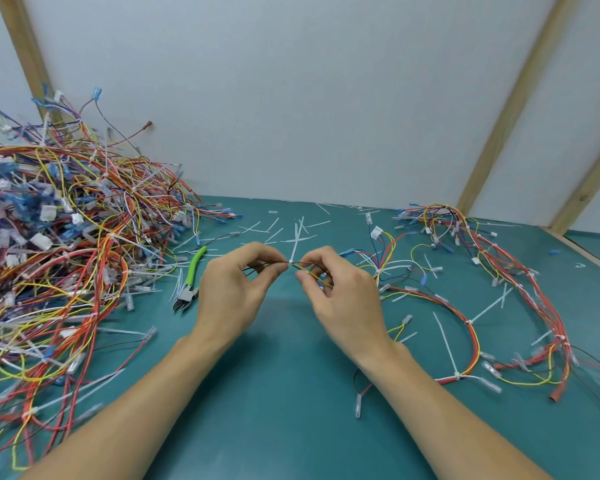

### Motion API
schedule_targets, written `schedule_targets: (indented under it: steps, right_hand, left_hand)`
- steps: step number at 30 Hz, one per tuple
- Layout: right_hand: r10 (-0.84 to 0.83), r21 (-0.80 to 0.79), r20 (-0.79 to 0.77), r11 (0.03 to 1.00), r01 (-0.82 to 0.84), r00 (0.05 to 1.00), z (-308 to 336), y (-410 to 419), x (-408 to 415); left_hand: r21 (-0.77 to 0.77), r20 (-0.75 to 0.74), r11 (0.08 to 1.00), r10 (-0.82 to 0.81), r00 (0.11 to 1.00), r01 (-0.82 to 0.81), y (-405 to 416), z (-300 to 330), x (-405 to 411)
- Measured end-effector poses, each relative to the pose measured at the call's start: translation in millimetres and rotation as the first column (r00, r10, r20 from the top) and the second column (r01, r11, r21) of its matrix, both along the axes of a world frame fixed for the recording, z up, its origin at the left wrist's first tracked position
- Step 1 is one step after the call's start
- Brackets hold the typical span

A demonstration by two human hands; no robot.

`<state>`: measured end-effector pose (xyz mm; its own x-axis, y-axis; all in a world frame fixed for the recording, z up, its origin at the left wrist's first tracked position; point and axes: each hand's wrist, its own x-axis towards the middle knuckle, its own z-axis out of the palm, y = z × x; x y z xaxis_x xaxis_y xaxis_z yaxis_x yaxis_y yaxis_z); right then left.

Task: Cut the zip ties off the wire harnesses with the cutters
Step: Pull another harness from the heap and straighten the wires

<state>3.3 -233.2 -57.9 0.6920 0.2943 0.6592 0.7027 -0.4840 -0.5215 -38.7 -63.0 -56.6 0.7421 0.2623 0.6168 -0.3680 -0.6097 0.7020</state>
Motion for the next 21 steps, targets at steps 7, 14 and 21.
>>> schedule_targets:
  steps: [7,14,21]
  right_hand:
    - [-0.083,-0.127,-0.019,0.989,0.080,0.996,0.0,-4.9,2.9]
    - [-0.097,-0.322,-0.265,0.947,0.007,0.959,-7.0,-8.2,9.0]
    - [-0.056,-0.296,-0.340,0.954,-0.050,0.939,-4.7,-5.4,3.7]
  left_hand:
    - [0.088,-0.129,0.996,-0.011,0.992,0.023,-1.7,0.3,-2.3]
    - [0.601,-0.352,0.684,0.690,0.633,-0.412,54.2,-2.5,4.9]
    - [0.717,-0.413,0.630,0.729,0.546,-0.298,63.7,-4.3,10.1]
